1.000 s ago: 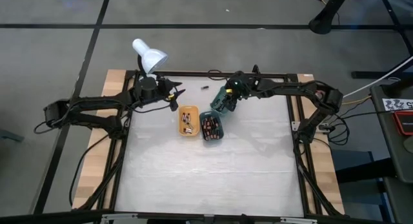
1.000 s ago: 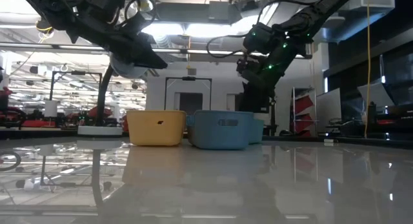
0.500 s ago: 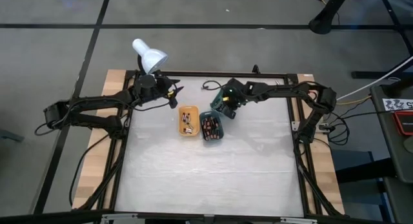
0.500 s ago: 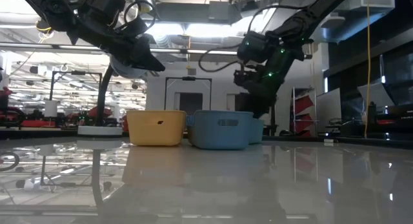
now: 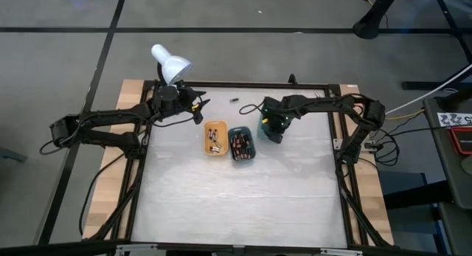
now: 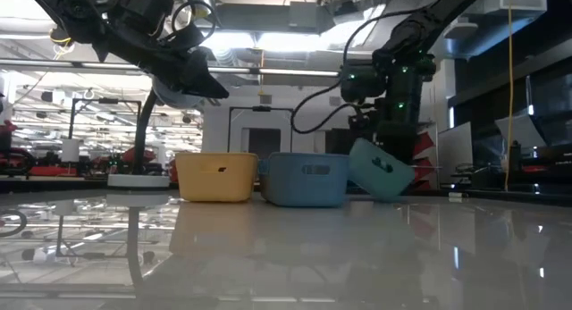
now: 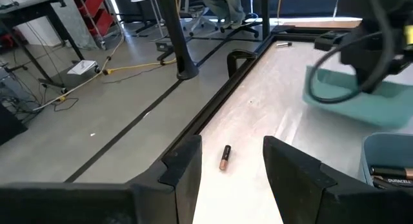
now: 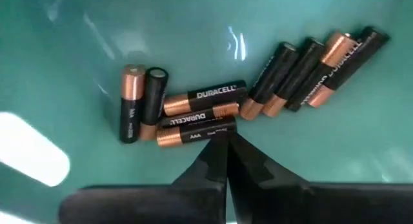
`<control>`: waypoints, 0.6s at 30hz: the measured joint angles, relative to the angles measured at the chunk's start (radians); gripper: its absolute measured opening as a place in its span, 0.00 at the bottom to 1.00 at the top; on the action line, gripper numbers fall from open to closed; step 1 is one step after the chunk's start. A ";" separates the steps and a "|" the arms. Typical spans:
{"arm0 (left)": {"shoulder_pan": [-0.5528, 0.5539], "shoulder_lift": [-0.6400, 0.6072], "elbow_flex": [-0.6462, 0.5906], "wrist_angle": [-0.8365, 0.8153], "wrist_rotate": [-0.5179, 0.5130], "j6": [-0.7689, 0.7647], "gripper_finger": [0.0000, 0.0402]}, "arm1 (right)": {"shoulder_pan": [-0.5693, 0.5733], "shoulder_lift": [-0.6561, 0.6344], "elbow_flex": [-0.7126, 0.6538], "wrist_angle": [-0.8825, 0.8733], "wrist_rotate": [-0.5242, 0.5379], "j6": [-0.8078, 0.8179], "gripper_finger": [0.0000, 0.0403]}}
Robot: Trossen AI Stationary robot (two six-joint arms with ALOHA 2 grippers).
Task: Sort batteries
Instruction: Put the silver battery into the yellow bin
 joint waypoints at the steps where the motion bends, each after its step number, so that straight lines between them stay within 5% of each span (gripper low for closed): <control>1: 0.000 0.000 0.000 0.000 0.000 0.000 0.39 | 0.008 -0.008 0.000 -0.022 0.000 -0.001 0.01; 13: 0.000 0.000 0.000 0.001 0.000 0.015 0.39 | 0.124 -0.196 -0.001 -0.185 0.037 0.063 0.00; 18: 0.000 0.000 -0.001 0.002 0.000 0.022 0.39 | 0.133 -0.253 0.000 0.033 0.091 0.077 0.00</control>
